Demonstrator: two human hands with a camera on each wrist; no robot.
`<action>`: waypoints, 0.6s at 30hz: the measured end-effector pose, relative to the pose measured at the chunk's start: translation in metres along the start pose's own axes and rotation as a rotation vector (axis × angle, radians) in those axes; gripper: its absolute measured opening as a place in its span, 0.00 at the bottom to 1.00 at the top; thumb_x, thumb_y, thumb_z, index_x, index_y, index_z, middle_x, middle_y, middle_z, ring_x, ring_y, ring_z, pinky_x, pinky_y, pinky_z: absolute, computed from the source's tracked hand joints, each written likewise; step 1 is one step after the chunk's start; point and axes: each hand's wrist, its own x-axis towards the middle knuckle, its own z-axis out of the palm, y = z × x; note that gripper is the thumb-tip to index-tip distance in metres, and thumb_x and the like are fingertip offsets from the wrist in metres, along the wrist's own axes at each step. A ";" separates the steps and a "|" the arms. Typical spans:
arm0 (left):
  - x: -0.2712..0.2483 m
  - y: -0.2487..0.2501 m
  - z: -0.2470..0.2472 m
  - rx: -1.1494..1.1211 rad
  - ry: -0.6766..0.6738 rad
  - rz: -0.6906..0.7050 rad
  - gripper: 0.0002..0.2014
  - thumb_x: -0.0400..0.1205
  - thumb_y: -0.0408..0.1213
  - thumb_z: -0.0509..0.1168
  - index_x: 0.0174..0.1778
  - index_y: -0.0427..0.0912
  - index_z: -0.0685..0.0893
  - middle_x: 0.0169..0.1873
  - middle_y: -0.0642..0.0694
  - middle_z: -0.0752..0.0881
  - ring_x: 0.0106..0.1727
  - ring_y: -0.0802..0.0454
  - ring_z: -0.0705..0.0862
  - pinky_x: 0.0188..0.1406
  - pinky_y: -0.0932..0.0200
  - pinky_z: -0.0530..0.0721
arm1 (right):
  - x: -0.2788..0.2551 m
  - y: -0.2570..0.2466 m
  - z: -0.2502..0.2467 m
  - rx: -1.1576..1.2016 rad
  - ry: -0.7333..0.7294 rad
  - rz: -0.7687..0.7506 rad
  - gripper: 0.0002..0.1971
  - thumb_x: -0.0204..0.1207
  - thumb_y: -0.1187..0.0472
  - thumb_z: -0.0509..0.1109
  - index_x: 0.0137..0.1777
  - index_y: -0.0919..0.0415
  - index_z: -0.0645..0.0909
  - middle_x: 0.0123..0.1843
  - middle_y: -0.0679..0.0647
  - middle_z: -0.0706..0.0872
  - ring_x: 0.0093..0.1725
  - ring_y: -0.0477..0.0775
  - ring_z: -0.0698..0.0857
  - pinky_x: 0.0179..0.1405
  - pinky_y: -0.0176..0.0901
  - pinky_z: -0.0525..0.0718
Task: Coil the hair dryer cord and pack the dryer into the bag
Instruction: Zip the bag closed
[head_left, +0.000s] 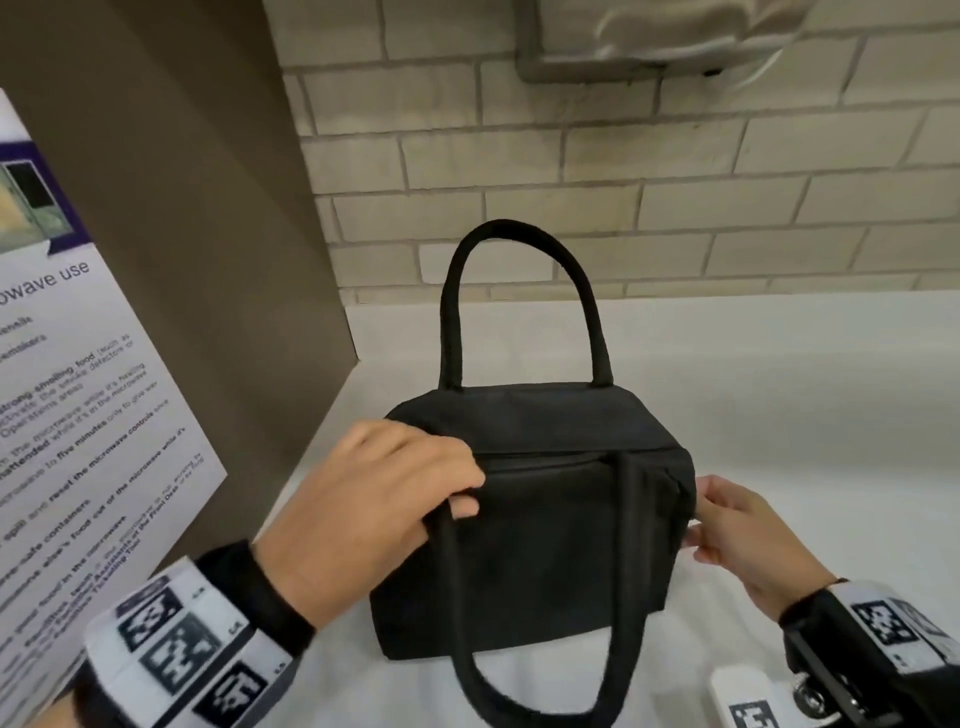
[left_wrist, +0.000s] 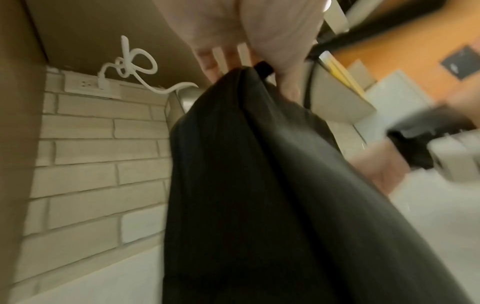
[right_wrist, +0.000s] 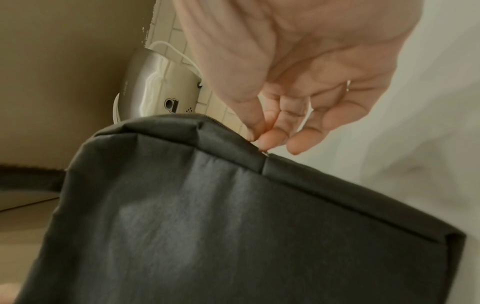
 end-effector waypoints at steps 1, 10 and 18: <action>0.005 0.000 -0.003 -0.066 0.001 -0.014 0.03 0.75 0.44 0.61 0.43 0.53 0.77 0.47 0.59 0.82 0.46 0.60 0.79 0.49 0.65 0.73 | 0.000 0.000 0.000 -0.001 0.001 -0.004 0.09 0.78 0.60 0.62 0.37 0.60 0.77 0.34 0.55 0.83 0.30 0.53 0.78 0.31 0.42 0.70; 0.053 -0.031 -0.015 -0.447 0.078 -0.520 0.12 0.80 0.43 0.57 0.54 0.52 0.84 0.53 0.61 0.78 0.54 0.70 0.75 0.55 0.75 0.69 | -0.004 -0.001 0.000 -0.019 -0.012 -0.035 0.08 0.78 0.60 0.62 0.38 0.61 0.76 0.34 0.56 0.83 0.28 0.51 0.80 0.31 0.41 0.73; 0.061 -0.047 0.006 -0.734 0.007 -0.642 0.11 0.81 0.45 0.56 0.55 0.58 0.81 0.49 0.64 0.82 0.51 0.69 0.80 0.46 0.84 0.74 | -0.007 0.001 0.002 -0.039 -0.009 -0.069 0.10 0.78 0.59 0.62 0.41 0.65 0.77 0.31 0.54 0.84 0.28 0.51 0.81 0.32 0.41 0.75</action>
